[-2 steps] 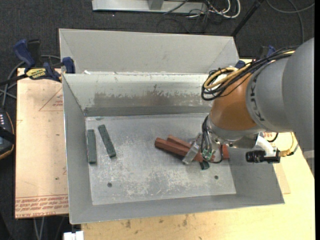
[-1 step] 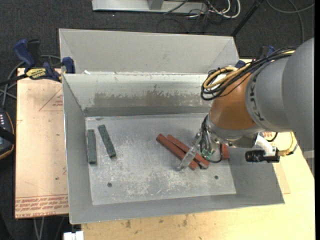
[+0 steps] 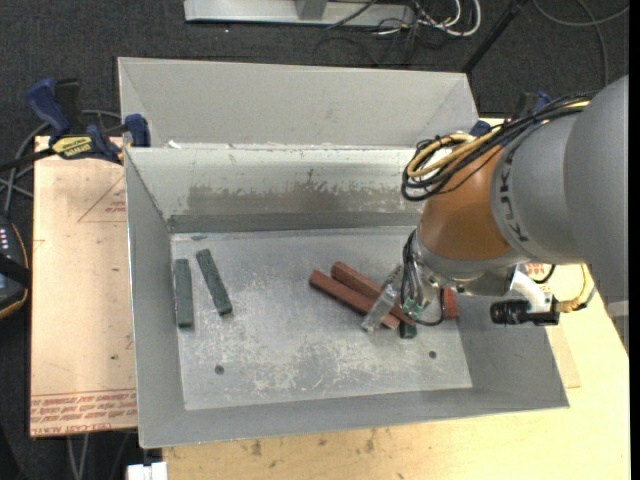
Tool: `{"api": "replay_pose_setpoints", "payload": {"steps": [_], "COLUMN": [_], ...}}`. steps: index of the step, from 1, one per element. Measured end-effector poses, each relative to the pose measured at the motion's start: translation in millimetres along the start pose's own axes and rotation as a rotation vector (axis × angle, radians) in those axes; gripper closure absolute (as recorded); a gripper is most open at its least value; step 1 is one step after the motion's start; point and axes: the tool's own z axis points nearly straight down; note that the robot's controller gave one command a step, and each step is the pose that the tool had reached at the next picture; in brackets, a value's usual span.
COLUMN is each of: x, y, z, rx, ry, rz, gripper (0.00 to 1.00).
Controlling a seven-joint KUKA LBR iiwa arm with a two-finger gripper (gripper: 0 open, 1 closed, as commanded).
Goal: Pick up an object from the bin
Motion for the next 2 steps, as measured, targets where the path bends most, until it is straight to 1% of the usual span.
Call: {"api": "replay_pose_setpoints", "payload": {"steps": [1,2], "x": [4.1,6.8], "y": [-52.4,-50.7], "z": [-39.7,-209.1], "rx": [0.001,-0.006], "ry": [-0.002,-0.011], "rz": [-0.121,-0.126], "gripper": [1.0,1.0]}}
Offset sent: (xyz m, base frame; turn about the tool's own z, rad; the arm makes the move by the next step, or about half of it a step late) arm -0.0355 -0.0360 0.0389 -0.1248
